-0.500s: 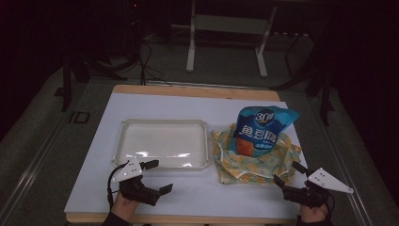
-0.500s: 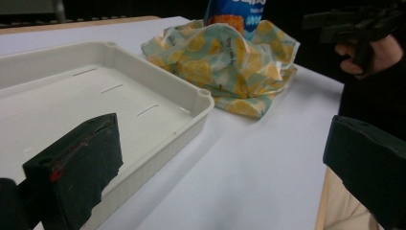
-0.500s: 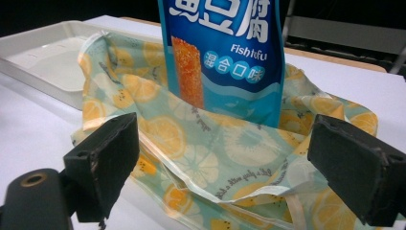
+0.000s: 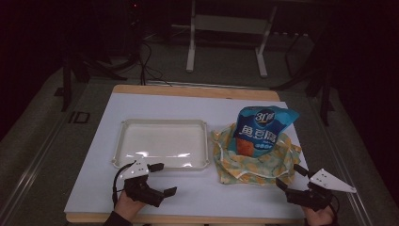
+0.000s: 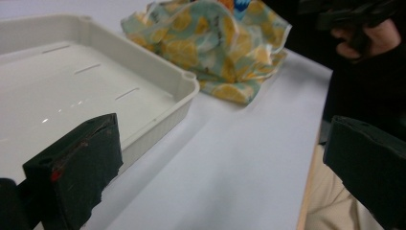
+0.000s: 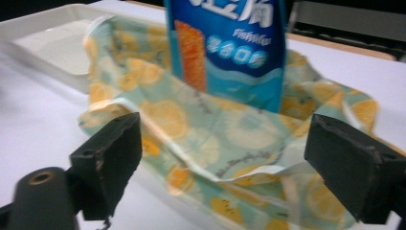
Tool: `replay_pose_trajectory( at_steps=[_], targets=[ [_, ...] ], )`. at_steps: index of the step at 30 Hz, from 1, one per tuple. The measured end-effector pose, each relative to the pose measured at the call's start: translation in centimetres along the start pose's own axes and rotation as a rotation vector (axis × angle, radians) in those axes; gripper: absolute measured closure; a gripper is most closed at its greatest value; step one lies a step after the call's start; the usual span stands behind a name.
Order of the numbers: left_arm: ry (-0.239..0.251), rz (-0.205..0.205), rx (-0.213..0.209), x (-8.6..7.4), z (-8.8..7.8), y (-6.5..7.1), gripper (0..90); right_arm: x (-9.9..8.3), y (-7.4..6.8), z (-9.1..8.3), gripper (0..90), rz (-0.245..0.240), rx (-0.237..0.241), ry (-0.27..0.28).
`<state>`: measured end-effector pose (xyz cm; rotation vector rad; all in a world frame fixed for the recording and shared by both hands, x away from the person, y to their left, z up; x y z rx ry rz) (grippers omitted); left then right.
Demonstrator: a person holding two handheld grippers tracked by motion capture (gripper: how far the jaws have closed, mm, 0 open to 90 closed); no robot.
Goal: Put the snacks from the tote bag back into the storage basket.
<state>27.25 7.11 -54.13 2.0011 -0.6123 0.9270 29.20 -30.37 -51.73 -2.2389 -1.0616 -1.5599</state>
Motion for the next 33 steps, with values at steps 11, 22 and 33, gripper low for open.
replay_pose_trajectory(
  at_steps=[11,22,33],
  targets=[
    [-0.048,0.048,0.018,-0.3,1.3,0.5,0.2,-0.2,-1.1,0.0,11.7,0.003,0.054,-0.008],
    [-0.051,0.051,0.02,0.3,2.4,1.0,0.2,0.2,-1.7,0.1,13.1,-0.019,0.076,-0.013],
    [-0.106,0.07,-0.012,0.7,3.9,2.3,0.2,1.2,-1.5,0.0,14.5,-0.035,0.073,0.002]
  ],
)
Point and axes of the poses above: each handheld gripper's, and its own axes: z roughly forward along the jaws, x roughly out of its top, y roughly to its right, the point moved 10 cm from there along z, roughly forward along the jaws, and after that the axes turned 15 degrees about -z, right-handed, at the moved point
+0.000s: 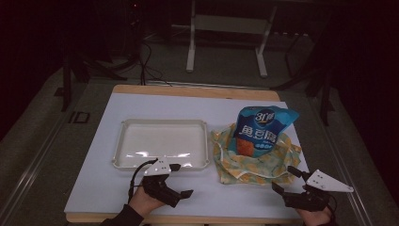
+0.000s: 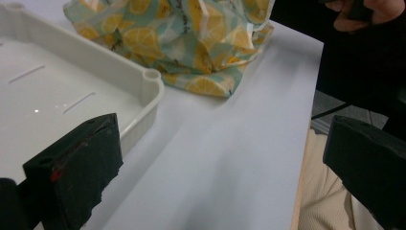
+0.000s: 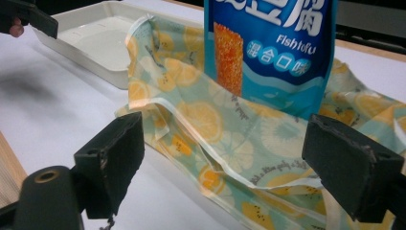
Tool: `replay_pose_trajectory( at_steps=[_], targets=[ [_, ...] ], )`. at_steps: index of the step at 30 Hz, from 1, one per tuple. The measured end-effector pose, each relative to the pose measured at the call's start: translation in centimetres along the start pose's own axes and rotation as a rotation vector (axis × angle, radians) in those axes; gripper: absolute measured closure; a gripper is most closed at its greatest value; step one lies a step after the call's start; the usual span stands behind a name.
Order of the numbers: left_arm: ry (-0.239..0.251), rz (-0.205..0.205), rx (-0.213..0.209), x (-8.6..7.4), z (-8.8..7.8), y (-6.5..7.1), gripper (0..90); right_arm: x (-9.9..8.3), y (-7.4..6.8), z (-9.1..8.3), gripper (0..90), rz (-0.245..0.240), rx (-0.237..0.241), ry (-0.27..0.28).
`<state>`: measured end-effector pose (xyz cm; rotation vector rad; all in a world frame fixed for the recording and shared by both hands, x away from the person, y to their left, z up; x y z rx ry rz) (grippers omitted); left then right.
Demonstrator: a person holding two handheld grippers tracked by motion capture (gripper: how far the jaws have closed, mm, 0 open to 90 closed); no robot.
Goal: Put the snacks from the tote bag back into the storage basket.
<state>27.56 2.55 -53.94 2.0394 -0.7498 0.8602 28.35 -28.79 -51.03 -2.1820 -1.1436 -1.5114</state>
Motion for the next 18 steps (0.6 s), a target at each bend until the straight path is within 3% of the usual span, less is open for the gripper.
replay_pose_trajectory(
  at_steps=[18],
  targets=[
    [-0.023,0.06,-0.017,3.8,2.6,1.7,1.3,1.7,1.1,0.0,13.5,-0.035,-0.01,0.016]
  ],
)
Point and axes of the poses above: each handheld gripper's, and its own axes: z roughly forward along the jaws, x roughly out of its top, y roughly to its right, the point moved 10 cm from there along z, roughly forward along the jaws, and after that the axes turned 15 degrees about -z, right-handed, at the moved point
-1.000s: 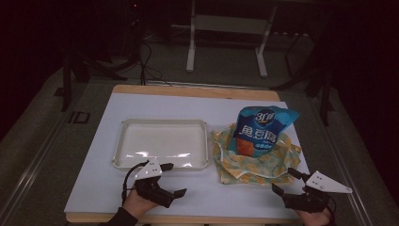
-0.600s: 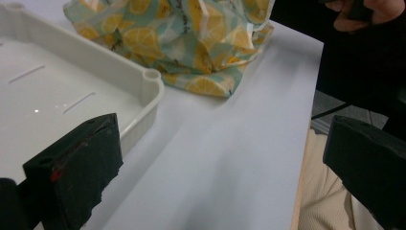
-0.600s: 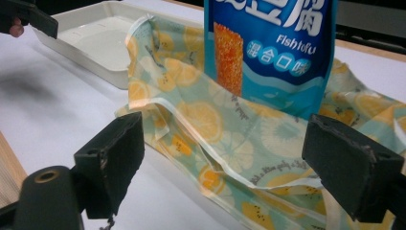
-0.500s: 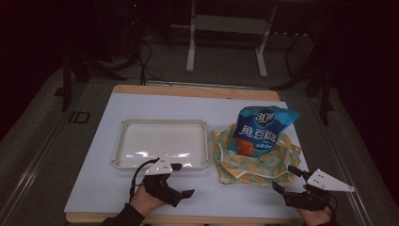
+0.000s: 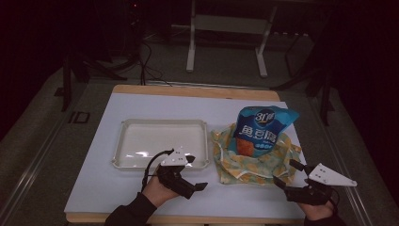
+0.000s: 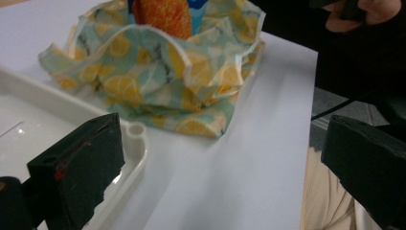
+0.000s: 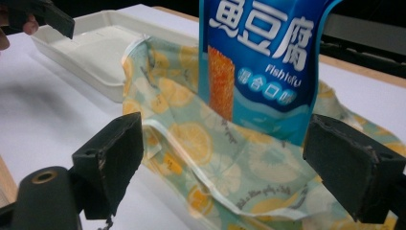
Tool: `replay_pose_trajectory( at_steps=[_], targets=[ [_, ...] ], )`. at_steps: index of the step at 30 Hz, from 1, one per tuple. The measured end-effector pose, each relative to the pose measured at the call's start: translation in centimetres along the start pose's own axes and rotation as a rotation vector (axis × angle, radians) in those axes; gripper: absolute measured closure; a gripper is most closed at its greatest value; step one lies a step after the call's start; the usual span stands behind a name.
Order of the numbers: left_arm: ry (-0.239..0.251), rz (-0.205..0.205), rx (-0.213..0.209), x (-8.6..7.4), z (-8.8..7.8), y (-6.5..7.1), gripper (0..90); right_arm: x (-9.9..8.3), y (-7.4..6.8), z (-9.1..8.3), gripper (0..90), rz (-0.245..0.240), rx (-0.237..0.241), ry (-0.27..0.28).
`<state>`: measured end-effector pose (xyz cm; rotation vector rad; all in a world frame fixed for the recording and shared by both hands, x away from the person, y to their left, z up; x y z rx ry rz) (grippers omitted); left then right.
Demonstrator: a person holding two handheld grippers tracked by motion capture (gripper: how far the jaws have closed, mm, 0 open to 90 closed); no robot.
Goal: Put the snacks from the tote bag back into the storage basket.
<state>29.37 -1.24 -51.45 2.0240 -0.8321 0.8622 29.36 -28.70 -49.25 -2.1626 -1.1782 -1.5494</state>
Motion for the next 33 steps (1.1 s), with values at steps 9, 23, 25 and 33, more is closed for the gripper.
replay_pose_trajectory(
  at_steps=[9,23,25,33],
  targets=[
    [0.02,0.008,-0.007,2.8,0.6,0.0,1.3,1.7,1.2,-0.1,14.7,-0.024,-0.024,0.027],
    [0.035,0.064,-0.039,7.0,2.9,0.9,1.3,4.0,3.4,-0.2,18.3,-0.037,-0.06,0.067],
    [0.036,0.069,-0.038,7.3,3.1,1.0,1.3,4.1,3.6,-0.1,18.4,-0.033,-0.059,0.068],
    [0.046,0.082,-0.054,9.9,4.7,1.3,1.4,4.7,4.6,0.5,19.9,-0.039,-0.072,0.069]
  ],
)
Point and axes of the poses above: each handheld gripper's, and its own axes: z roughly forward along the jaws, x roughly out of its top, y roughly to its right, the point moved 10 cm from there along z, roughly forward along the jaws, and after that the axes turned 15 degrees about -z, right-handed, at the moved point
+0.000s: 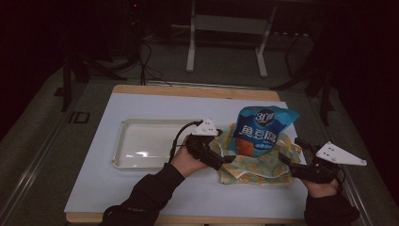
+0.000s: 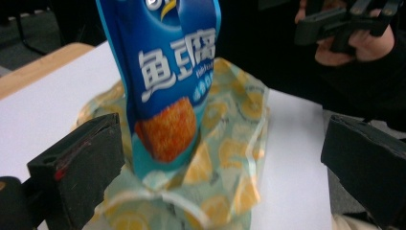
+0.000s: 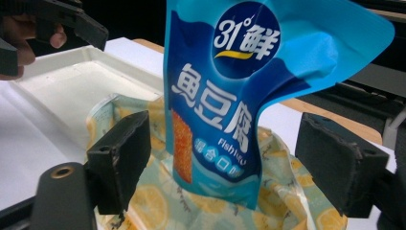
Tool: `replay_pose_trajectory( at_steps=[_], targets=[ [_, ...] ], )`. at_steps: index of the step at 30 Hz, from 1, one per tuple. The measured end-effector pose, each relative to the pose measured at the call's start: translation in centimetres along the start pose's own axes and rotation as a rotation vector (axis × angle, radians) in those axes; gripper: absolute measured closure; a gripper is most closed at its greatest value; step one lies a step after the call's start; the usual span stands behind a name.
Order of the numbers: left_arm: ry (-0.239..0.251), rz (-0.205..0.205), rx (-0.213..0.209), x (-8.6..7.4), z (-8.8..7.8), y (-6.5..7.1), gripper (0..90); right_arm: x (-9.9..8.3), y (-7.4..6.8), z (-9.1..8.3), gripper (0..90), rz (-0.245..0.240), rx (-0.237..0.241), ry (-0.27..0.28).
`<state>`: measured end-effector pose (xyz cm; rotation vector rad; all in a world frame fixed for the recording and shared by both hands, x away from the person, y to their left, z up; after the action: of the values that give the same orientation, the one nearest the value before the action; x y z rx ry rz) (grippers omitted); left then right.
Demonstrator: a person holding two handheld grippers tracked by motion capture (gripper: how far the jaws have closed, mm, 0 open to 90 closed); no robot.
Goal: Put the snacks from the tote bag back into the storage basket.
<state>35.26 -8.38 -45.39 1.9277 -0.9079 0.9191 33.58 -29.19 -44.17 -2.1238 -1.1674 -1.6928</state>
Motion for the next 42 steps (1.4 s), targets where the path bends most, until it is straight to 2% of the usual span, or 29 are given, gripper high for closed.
replay_pose_trajectory(
  at_steps=[3,6,11,15,16,18,21,22,24,25,26,27,30,31,33,34,35,37,41,42],
  targets=[
    [0.008,0.007,0.003,0.7,0.5,-0.2,1.4,0.1,0.2,0.2,20.0,0.002,-0.001,0.003],
    [0.019,0.02,0.016,2.0,1.3,-0.7,1.4,0.0,0.7,0.8,20.7,0.003,-0.011,-0.007],
    [0.018,0.024,0.021,2.8,2.3,-1.4,1.4,-0.2,1.2,1.3,21.6,0.006,-0.026,-0.01],
    [0.025,0.011,0.039,3.1,3.3,-2.4,1.4,-0.6,1.8,1.7,22.5,0.017,-0.033,-0.019],
    [0.022,-0.004,0.027,3.1,3.8,-2.8,1.4,-0.7,1.9,1.8,22.5,0.018,-0.03,-0.022],
    [0.026,-0.004,0.036,3.1,4.1,-3.1,1.5,-0.8,1.9,2.1,23.3,0.017,-0.027,-0.029],
    [0.033,-0.022,0.032,3.2,4.5,-3.8,5.1,-0.9,2.0,2.7,24.3,0.018,-0.022,-0.03],
    [0.035,-0.028,0.019,3.3,4.7,-4.0,5.1,-0.9,2.0,2.7,24.3,0.018,-0.022,-0.03],
    [0.039,-0.031,0.033,3.3,5.0,-4.5,5.8,-1.0,2.1,3.1,24.4,0.023,-0.018,-0.028],
    [0.041,-0.037,0.018,3.4,5.2,-4.5,6.5,-1.0,2.1,3.3,24.4,0.025,-0.019,-0.03],
    [0.048,-0.036,0.023,3.4,5.4,-4.8,9.4,-1.1,2.2,3.6,24.4,0.03,-0.019,-0.033],
    [0.048,-0.042,0.009,3.5,5.6,-4.8,13.1,-1.2,2.3,3.9,25.8,0.031,-0.019,-0.034],
    [0.05,-0.044,0.01,3.6,6.1,-4.9,18.2,-1.5,2.4,4.5,29.2,0.036,-0.022,-0.037],
    [0.059,-0.041,0.027,3.6,6.2,-5.1,21.0,-1.6,2.5,4.7,29.5,0.038,-0.027,-0.039],
    [0.059,-0.046,0.03,3.7,6.4,-5.2,25.6,-1.7,2.6,5.1,31.2,0.052,-0.015,-0.037],
    [0.056,-0.05,0.04,3.6,6.6,-5.4,27.4,-1.8,2.6,5.2,32.2,0.058,-0.017,-0.039],
    [0.051,-0.058,0.032,3.5,6.7,-5.4,28.0,-1.9,2.7,5.5,33.1,0.059,-0.026,-0.039],
    [0.04,-0.063,0.048,3.4,7.0,-5.7,29.4,-2.1,2.8,5.9,37.6,0.064,-0.027,-0.044],
    [0.04,-0.06,0.038,3.2,7.3,-5.7,39.7,-2.3,2.7,6.4,45.8,0.056,-0.033,-0.05],
    [0.045,-0.062,0.047,3.2,7.4,-5.8,43.0,-2.3,2.7,6.5,47.3,0.056,-0.032,-0.05]
  ],
)
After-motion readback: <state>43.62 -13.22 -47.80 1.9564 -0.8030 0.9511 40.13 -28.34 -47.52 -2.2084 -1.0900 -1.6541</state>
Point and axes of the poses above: each handheld gripper's, and its own axes: z roughly forward along the jaws, x roughly out of its top, y roughly to its right, the point moved 10 cm from there along z, roughly forward along the jaws, and after that the axes turned 15 degrees about -z, right-handed, at the moved point
